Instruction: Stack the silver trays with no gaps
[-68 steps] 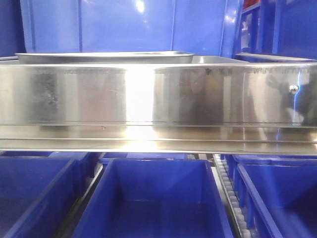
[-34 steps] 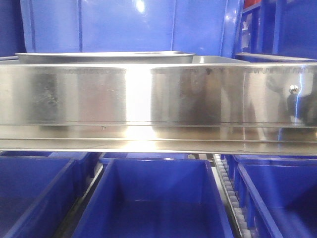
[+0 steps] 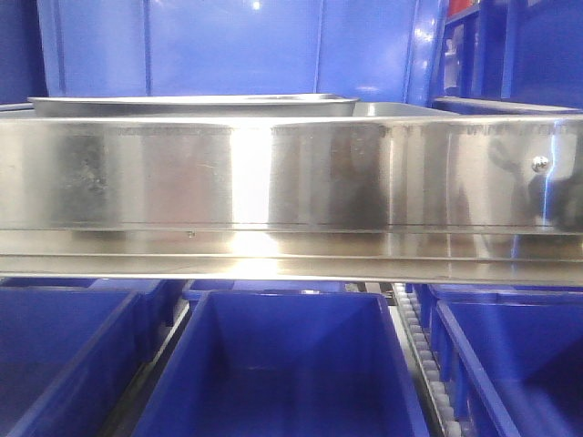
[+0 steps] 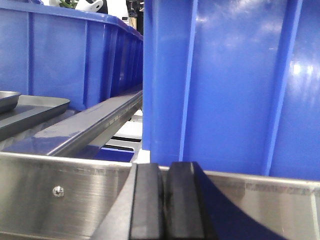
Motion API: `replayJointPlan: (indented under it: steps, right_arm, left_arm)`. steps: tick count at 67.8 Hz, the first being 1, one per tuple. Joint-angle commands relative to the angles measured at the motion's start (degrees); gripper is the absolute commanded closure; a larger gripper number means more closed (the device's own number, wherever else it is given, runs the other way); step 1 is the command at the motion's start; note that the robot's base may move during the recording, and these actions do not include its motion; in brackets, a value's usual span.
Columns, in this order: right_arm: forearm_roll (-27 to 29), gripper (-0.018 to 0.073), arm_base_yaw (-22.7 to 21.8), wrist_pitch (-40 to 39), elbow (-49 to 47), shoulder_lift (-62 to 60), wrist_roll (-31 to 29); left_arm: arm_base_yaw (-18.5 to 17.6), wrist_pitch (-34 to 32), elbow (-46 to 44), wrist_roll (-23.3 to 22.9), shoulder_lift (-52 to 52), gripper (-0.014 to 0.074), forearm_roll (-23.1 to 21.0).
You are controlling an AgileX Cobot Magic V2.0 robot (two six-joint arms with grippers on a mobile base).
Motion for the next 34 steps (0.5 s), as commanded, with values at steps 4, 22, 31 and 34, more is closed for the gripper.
replayJointPlan:
  steps: [4, 22, 31, 34]
  right_arm:
    - [0.16, 0.0585, -0.26, -0.78, -0.06, -0.23, -0.49]
    - [0.16, 0.0585, -0.26, -0.91, -0.06, -0.23, -0.49]
    - [0.16, 0.0585, -0.26, -0.91, -0.06, -0.23, -0.49]
    - [0.16, 0.0585, -0.26, -0.91, -0.06, -0.23, -0.49]
  left_arm:
    - [0.04, -0.78, -0.09, 0.14, -0.26, 0.0604, 0.17]
    - [5.60, 2.72, 1.68, 15.79, -3.04, 0.0604, -4.87]
    - [14.21, 2.50, 6.65, 31.27, -8.14, 0.0604, -16.01]
    - [16.80, 2.50, 8.24, 33.58, -8.14, 0.0604, -18.61]
